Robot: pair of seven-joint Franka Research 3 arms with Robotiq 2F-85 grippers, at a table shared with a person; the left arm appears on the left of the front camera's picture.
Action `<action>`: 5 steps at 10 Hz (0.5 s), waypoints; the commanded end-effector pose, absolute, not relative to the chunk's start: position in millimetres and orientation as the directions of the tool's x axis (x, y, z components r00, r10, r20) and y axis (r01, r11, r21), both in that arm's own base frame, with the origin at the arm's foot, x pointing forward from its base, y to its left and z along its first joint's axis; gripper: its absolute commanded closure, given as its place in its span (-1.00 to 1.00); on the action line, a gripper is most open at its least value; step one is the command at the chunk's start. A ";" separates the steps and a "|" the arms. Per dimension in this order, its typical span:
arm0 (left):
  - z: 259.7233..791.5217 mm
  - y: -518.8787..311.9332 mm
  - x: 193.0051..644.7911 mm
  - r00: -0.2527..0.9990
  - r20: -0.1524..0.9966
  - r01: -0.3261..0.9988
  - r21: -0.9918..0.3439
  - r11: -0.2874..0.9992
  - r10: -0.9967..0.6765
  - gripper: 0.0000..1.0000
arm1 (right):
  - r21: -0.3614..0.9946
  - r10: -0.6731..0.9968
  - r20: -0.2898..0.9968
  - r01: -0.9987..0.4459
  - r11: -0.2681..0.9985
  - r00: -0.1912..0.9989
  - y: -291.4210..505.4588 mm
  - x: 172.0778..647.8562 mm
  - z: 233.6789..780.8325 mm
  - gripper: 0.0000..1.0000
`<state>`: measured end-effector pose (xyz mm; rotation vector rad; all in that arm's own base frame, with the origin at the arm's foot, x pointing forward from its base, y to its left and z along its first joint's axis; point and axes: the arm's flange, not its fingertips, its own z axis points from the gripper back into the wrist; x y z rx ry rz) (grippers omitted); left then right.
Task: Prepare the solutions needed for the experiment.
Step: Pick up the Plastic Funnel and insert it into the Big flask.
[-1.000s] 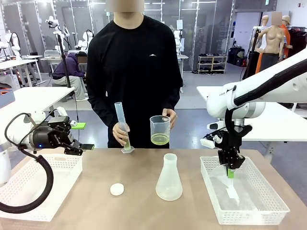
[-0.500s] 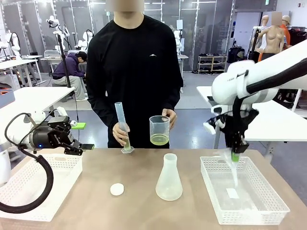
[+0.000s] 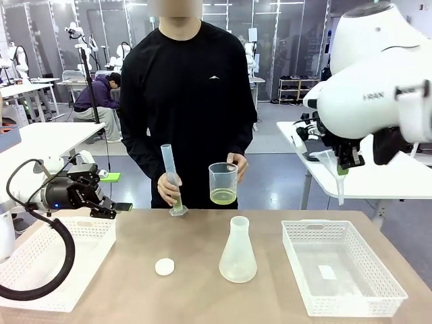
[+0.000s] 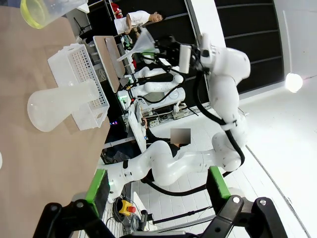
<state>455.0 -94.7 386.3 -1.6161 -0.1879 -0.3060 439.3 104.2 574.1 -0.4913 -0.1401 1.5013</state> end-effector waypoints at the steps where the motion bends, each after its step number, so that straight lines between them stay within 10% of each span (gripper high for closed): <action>1: 387.5 -95.6 455.2 0.948 0.312 0.308 -0.949 -0.070 -0.061 -1.00 | -0.513 0.965 -0.208 -0.858 0.033 0.162 112.0 411.3 561.8 1.00; 5: 387.5 -95.6 455.2 0.948 0.312 0.308 -0.949 -0.070 -0.061 -1.00 | -0.500 0.970 -0.204 -0.866 0.012 0.132 114.2 408.2 582.4 1.00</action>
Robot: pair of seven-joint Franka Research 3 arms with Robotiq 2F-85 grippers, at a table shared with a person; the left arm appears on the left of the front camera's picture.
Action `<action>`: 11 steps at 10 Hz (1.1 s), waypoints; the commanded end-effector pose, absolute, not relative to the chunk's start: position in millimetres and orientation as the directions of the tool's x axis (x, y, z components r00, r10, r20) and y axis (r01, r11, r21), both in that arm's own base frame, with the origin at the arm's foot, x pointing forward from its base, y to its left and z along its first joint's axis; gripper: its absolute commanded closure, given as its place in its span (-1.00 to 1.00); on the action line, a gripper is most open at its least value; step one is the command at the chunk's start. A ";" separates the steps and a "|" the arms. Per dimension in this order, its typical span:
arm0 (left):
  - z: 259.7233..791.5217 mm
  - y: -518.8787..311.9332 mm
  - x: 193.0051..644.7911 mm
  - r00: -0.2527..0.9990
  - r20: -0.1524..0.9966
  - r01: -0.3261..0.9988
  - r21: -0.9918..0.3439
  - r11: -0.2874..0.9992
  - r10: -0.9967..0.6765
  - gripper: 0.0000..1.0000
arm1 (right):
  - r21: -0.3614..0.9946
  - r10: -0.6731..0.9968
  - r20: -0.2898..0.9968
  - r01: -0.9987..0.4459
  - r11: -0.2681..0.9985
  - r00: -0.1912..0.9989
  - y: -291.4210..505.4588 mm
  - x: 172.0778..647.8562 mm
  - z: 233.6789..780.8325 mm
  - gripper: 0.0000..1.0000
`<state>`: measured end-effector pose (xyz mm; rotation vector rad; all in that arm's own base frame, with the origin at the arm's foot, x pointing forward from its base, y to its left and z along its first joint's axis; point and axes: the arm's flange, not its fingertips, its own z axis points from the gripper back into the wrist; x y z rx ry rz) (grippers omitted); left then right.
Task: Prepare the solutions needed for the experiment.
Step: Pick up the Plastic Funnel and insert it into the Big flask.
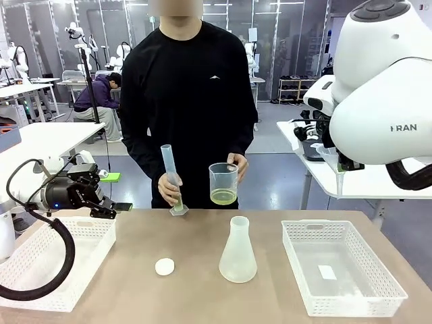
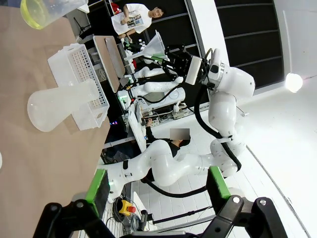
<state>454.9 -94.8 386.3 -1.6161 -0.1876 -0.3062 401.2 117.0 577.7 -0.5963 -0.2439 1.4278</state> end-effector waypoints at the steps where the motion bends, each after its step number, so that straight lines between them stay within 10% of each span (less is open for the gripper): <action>1: 387.5 -95.6 455.2 0.948 0.312 0.308 -0.949 -0.070 -0.061 -1.00 | -0.500 0.970 -0.204 -0.866 0.012 0.132 114.2 408.2 582.4 1.00; 5: 387.5 -95.6 455.2 0.948 0.312 0.308 -0.949 -0.070 -0.061 -1.00 | -0.507 0.971 -0.187 -0.861 0.033 0.147 114.7 405.1 577.6 0.88; 11: 387.5 -95.6 455.2 0.948 0.312 0.308 -0.949 -0.070 -0.061 -1.00 | -0.658 0.914 -0.209 -0.642 -0.395 -0.348 249.4 407.6 603.0 0.88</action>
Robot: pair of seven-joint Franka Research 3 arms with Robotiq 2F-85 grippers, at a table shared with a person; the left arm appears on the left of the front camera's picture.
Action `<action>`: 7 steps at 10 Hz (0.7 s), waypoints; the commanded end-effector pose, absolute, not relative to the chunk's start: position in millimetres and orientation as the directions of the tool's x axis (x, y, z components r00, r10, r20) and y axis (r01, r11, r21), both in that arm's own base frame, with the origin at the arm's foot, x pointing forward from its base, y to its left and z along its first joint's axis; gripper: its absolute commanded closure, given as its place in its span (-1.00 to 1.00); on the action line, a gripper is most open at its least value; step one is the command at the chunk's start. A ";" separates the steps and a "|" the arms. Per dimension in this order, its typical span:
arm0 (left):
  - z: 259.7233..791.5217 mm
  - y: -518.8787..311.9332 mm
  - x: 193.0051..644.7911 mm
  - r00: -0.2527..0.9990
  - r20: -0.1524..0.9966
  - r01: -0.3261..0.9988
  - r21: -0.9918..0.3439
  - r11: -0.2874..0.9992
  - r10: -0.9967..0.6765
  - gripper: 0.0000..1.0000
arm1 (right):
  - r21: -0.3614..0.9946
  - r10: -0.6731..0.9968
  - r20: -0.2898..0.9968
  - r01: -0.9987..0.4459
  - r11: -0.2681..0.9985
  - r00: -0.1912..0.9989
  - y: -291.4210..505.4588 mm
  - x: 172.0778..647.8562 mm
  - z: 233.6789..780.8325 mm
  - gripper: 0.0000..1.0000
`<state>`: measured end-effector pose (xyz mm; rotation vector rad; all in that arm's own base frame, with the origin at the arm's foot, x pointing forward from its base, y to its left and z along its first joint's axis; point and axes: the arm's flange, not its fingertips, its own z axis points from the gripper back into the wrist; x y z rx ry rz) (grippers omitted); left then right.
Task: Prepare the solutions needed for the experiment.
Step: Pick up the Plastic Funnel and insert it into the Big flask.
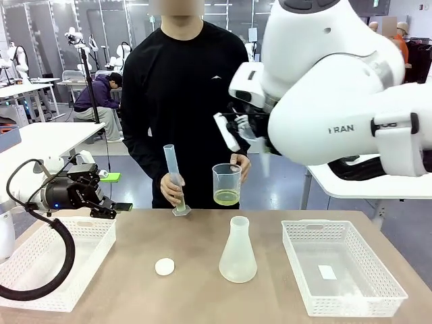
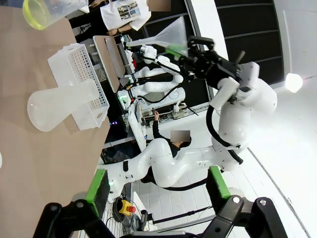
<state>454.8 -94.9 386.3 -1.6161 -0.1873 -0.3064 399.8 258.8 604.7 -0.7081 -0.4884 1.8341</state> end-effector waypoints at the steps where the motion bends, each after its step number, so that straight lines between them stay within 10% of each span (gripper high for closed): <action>1: 387.5 -95.6 455.2 0.948 0.312 0.308 -0.949 -0.070 -0.061 -1.00 | -0.667 0.890 -0.205 -0.607 -0.431 -0.407 260.2 402.0 606.9 0.88; 7: 387.5 -95.6 455.2 0.948 0.312 0.308 -0.949 -0.070 -0.061 -1.00 | -0.621 0.898 -0.089 -0.681 -0.388 -0.430 278.0 377.2 618.3 0.88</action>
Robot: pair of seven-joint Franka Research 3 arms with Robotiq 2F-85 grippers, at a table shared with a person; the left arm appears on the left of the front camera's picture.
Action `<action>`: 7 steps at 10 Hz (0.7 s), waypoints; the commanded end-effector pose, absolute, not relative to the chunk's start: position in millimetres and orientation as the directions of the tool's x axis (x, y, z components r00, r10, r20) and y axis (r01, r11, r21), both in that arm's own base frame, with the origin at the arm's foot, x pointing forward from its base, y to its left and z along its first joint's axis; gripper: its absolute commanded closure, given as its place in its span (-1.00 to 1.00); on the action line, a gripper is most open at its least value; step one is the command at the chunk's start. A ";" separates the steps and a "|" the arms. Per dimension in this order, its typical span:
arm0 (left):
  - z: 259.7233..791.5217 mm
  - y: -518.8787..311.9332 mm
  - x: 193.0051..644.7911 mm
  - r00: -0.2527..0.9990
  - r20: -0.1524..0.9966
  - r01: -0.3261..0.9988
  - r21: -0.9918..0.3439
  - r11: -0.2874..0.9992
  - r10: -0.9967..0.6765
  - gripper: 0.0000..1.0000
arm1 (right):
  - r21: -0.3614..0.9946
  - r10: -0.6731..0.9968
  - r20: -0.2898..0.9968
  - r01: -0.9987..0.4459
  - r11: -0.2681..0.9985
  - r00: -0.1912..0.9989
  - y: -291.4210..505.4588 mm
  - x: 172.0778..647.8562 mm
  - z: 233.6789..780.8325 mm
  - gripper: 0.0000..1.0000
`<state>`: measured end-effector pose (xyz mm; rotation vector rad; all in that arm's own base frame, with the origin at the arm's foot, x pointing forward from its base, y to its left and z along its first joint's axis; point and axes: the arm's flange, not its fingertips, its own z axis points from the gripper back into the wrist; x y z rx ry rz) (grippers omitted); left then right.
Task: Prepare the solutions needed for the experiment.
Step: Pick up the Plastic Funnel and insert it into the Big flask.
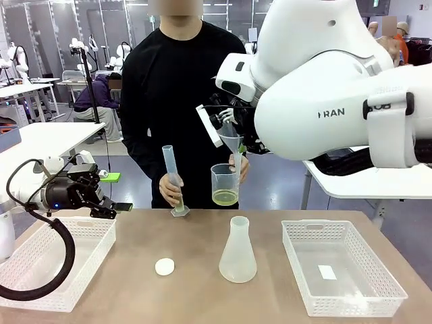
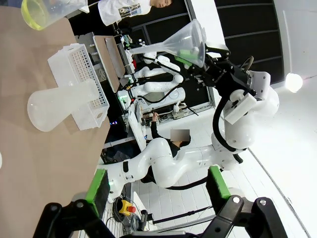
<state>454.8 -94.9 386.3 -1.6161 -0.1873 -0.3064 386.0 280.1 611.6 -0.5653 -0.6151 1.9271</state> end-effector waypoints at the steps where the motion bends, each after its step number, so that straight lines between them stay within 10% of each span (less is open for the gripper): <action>1: 387.5 -95.6 455.2 0.948 0.312 0.308 -0.949 -0.070 -0.061 -1.00 | -0.615 0.903 -0.113 -0.685 -0.391 -0.414 280.4 371.7 618.9 0.88; 7: 387.5 -95.6 455.2 0.948 0.312 0.308 -0.949 -0.070 -0.061 -1.00 | -0.616 0.908 -0.121 -0.687 -0.385 -0.400 284.0 374.6 615.2 0.88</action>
